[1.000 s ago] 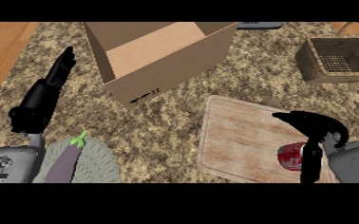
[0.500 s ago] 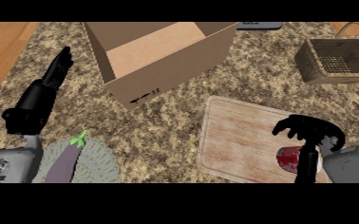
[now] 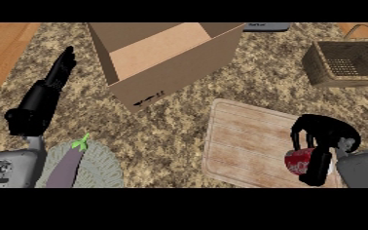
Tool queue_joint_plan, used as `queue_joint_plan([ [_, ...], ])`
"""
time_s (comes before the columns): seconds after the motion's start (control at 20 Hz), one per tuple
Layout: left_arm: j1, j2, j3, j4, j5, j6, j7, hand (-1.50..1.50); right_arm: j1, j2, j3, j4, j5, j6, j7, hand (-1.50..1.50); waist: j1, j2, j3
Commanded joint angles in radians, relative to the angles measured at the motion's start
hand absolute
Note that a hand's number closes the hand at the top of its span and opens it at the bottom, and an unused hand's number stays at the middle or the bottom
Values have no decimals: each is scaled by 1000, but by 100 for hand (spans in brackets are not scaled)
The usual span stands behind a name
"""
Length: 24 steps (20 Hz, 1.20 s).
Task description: Pick the can from the cutting board and place it in the basket
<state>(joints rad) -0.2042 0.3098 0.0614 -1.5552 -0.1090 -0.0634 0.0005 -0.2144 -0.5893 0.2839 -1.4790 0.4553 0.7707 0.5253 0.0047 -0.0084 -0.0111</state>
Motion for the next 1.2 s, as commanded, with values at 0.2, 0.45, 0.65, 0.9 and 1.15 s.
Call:
queue_joint_plan([
  [0.2,1,-3,7,0,9,-2,-17,0,-101,-355,-258,154,12,-81,-357,150,-8,29,30],
  [0.45,14,-7,9,-8,16,-4,-18,0,-119,-474,-349,266,44,-191,-550,150,17,39,33],
  [0.65,8,-12,-1,-18,16,-9,-29,0,-147,-523,-450,377,38,-312,-693,150,19,40,33],
  [0.9,0,-11,0,-6,16,-10,-29,0,-236,-495,-642,516,-115,-403,-876,150,16,34,33],
  [1.15,-15,-8,-16,1,0,-16,-33,0,-339,-532,-775,668,-287,-265,-1035,150,37,36,26],
])
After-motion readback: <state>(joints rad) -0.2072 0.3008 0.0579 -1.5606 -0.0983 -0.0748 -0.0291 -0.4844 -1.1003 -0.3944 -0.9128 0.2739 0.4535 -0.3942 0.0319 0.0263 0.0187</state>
